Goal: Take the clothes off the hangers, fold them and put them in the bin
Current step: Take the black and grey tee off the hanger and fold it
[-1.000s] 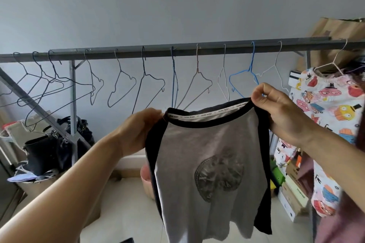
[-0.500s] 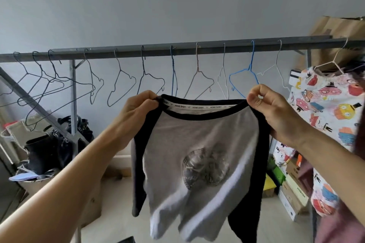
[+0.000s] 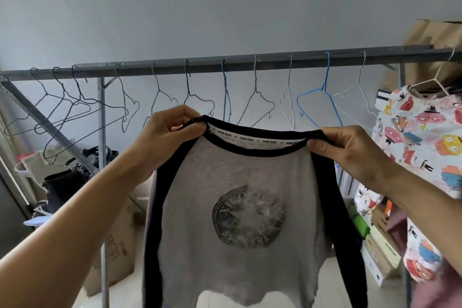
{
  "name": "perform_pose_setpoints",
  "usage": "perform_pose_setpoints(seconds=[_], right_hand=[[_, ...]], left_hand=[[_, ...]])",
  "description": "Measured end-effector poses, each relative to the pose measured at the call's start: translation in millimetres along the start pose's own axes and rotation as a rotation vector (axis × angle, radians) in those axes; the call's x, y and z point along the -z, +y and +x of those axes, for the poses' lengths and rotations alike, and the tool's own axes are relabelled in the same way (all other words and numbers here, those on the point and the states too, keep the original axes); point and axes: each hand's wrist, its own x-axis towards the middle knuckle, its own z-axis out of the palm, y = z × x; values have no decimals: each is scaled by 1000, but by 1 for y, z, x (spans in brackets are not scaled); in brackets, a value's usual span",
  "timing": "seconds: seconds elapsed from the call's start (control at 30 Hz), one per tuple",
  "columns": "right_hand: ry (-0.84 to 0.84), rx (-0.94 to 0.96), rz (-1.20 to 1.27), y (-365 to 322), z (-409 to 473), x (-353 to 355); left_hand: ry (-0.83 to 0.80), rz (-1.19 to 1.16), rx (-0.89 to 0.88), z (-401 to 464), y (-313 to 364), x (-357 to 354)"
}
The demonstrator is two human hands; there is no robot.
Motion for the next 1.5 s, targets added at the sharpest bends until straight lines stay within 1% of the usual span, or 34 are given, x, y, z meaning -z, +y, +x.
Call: perform_pose_setpoints(seconds=[0.07,0.13,0.2,0.3,0.37,0.47,0.57,0.73,1.07,1.13,1.23,1.3,1.37,1.4,1.43,1.47,1.5], right_hand=[[26,-26,49,3,1,-3],[37,-89,165,6,3,-7],[101,-141,223,11,8,-14],[255,-154,3,24,17,-23],[326,-182,-138,26,23,-32],[388,-175,-289,16,22,-52],[350,-110,-321,9,19,-77],[330,-88,-280,4,18,-103],[269,-105,-253,2,18,-110],[253,-81,-294,1,19,-110],[178,-88,-298,-2,18,-111],[116,-114,-268,-4,18,-110],[46,-127,-168,-3,19,-108],[13,-139,-111,-3,20,-106],[-15,-155,-60,-3,21,-104],[-40,-165,-15,-3,22,-102],[-64,-169,28,-4,23,-101]], left_hand=[[25,-18,11,-1,-2,-1],[57,-47,28,-1,-7,-2],[70,-92,70,-1,-13,-4],[85,-84,195,1,-28,-10],[148,-55,285,2,-41,-20],[243,-25,324,-2,-47,-42],[227,-61,289,-11,-39,-67],[169,-133,247,-19,-29,-91],[111,-228,226,-27,-22,-94],[75,-288,233,-29,-17,-94],[-6,-379,262,-32,-9,-90],[-62,-351,267,-33,-6,-85],[-22,-296,265,-28,-6,-78],[23,-241,233,-25,-9,-74],[78,-146,152,-22,-14,-70],[121,0,42,-18,-18,-65],[110,160,-57,-13,-21,-60]])
